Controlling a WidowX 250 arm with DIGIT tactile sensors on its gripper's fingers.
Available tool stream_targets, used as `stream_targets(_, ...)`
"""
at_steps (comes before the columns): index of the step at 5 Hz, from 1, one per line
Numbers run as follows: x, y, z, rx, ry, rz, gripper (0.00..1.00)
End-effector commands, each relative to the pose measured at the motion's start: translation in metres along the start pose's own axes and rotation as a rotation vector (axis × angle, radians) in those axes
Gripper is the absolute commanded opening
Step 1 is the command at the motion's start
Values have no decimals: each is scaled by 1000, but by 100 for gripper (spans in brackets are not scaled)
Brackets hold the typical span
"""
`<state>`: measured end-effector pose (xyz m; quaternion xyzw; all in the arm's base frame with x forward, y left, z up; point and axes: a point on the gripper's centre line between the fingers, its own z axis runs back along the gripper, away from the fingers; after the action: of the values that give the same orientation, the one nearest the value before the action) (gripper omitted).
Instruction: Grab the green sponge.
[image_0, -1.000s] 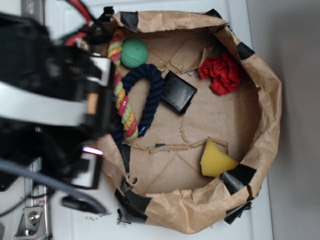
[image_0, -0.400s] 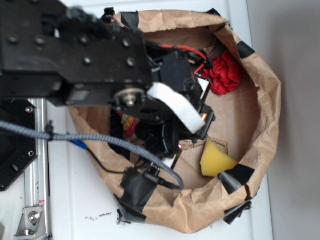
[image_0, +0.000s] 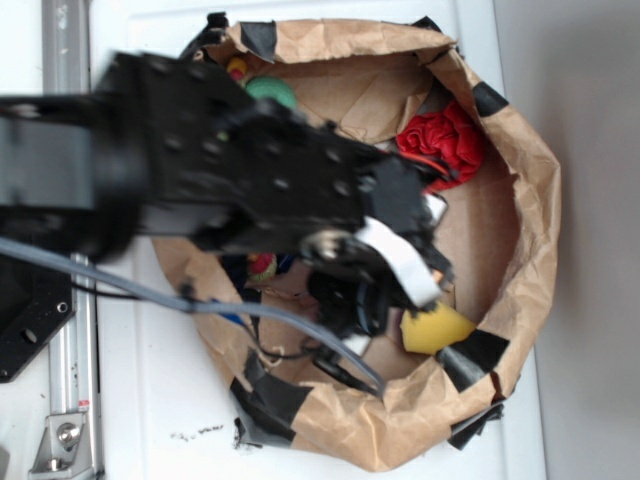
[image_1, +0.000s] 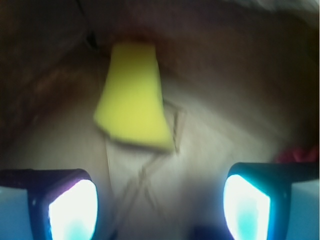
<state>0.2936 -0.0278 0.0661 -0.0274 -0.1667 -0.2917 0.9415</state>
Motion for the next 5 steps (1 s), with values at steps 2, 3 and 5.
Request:
stream_targets(2, 50, -42, -13, -31, -35, -12, 100)
stream_targets(3, 45, -33, -43, 55, 57, 136, 100)
stream_targets(5, 37, -16, -10, 138, 98, 249, 0)
